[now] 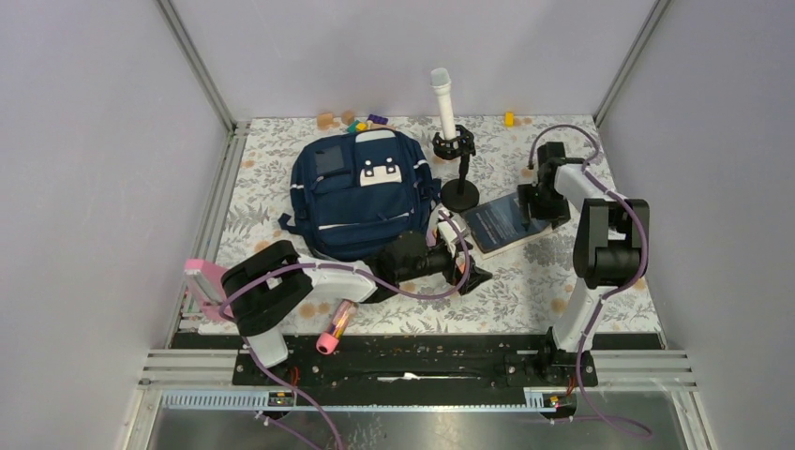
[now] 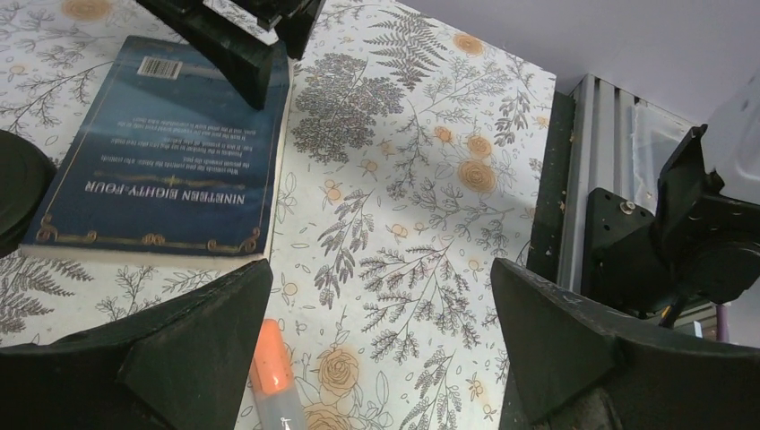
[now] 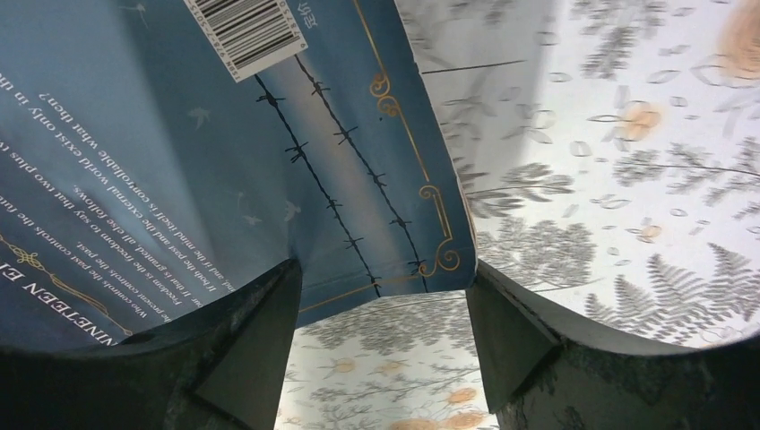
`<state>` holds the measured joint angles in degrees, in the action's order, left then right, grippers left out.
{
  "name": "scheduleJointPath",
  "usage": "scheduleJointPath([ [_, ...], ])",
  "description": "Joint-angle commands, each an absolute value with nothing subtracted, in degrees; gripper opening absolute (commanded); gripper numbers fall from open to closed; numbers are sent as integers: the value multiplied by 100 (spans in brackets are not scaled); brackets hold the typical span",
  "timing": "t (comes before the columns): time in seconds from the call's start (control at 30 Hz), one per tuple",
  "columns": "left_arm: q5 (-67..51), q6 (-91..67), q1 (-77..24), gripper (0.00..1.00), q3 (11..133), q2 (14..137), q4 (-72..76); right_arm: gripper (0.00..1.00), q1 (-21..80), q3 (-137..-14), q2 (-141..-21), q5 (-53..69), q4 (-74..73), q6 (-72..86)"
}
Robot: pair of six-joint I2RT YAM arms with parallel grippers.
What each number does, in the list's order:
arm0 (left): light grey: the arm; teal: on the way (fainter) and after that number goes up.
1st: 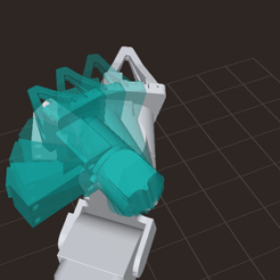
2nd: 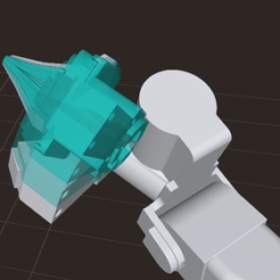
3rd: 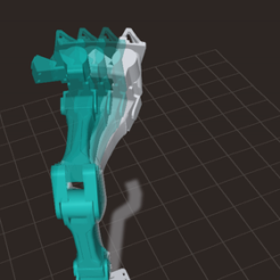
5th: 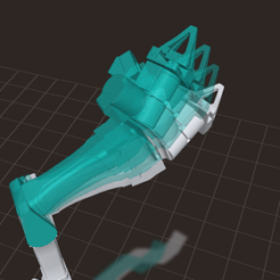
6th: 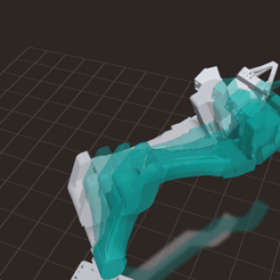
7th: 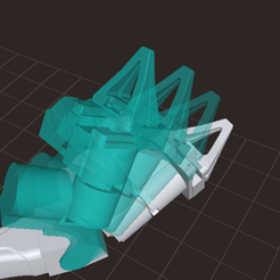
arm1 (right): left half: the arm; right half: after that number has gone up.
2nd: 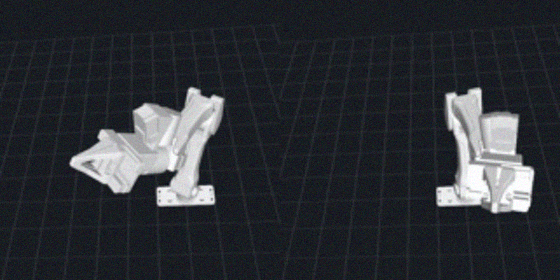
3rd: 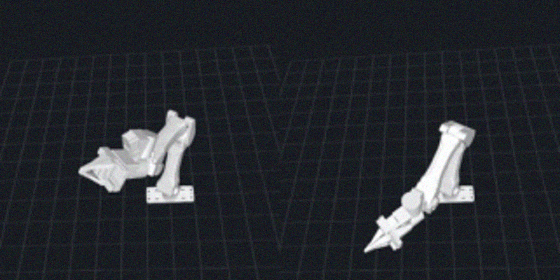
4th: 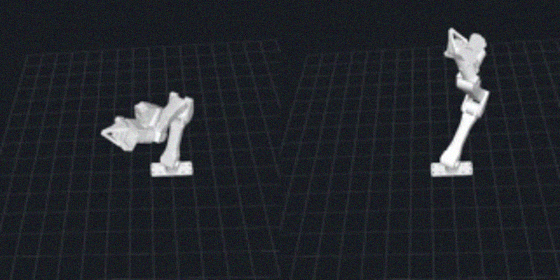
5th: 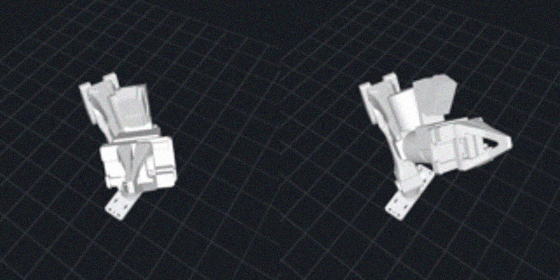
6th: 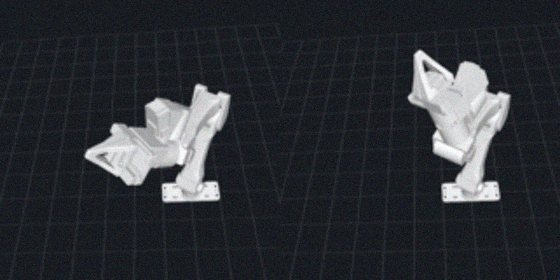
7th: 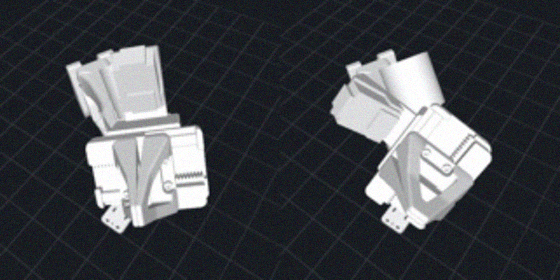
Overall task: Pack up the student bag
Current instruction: Move the book to the center of the board, then pick up the book from the center of the board.
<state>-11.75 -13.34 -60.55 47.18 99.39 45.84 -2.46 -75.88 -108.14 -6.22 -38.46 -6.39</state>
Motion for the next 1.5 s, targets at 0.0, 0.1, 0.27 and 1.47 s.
scheduleJointPath([
  [0.0,-845,-1271,-6022,99,4746,9689,4515,73,217,-7409,-10617,-190,-4194,-406],
  [0.1,-672,-983,-6021,99,5018,9833,4025,74,328,-7150,-10379,-45,-4090,-79],
  [0.27,-363,-199,-5950,99,5672,10248,3056,83,322,-6991,-9603,-127,-3911,601],
  [1.47,-1011,106,-5548,84,7819,12111,589,95,-983,-6899,-10955,4276,-2372,2003],
])
